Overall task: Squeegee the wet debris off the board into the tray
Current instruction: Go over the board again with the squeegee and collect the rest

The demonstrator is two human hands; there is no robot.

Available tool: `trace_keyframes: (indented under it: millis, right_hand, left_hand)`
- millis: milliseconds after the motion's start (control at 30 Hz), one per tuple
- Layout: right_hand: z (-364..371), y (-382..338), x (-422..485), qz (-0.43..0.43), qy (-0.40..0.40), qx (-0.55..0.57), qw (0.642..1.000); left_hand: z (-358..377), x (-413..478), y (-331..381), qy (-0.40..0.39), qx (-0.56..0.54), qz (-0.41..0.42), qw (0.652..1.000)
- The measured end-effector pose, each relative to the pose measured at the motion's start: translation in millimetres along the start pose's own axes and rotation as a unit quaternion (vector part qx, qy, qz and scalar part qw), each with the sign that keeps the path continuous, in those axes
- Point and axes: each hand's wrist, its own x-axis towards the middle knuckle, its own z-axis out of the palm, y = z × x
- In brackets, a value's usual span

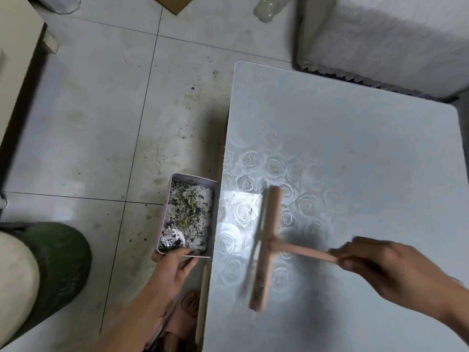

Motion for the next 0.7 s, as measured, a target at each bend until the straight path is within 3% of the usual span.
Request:
trace_keyframes:
  millis: [133, 267, 367, 567, 700]
  right_hand:
    - [9, -10, 20, -0.011, -0.034, -0.044, 0.998]
    - [16, -60, 73, -0.079, 0.007, -0.014, 0.997]
    - [16, -69, 62, -0.092, 0.062, 0.034, 0.993]
    - [53, -43, -36, 0.122, 0.2, 0.162, 0.959]
    - [92, -74, -67, 0.207, 0.191, 0.261, 0.923]
  left_hand:
    - [1, 4, -2, -0.002, 0.003, 0.004, 1.0]
    - [-3, 2, -6, -0.018, 0.037, 0.024, 0.999]
    - [-6, 4, -2, -0.038, 0.06, 0.006, 0.997]
    - [-22, -1, 14, -0.039, 0.035, 0.024, 0.998]
    - [-34, -21, 27, -0.043, 0.058, 0.042, 0.996]
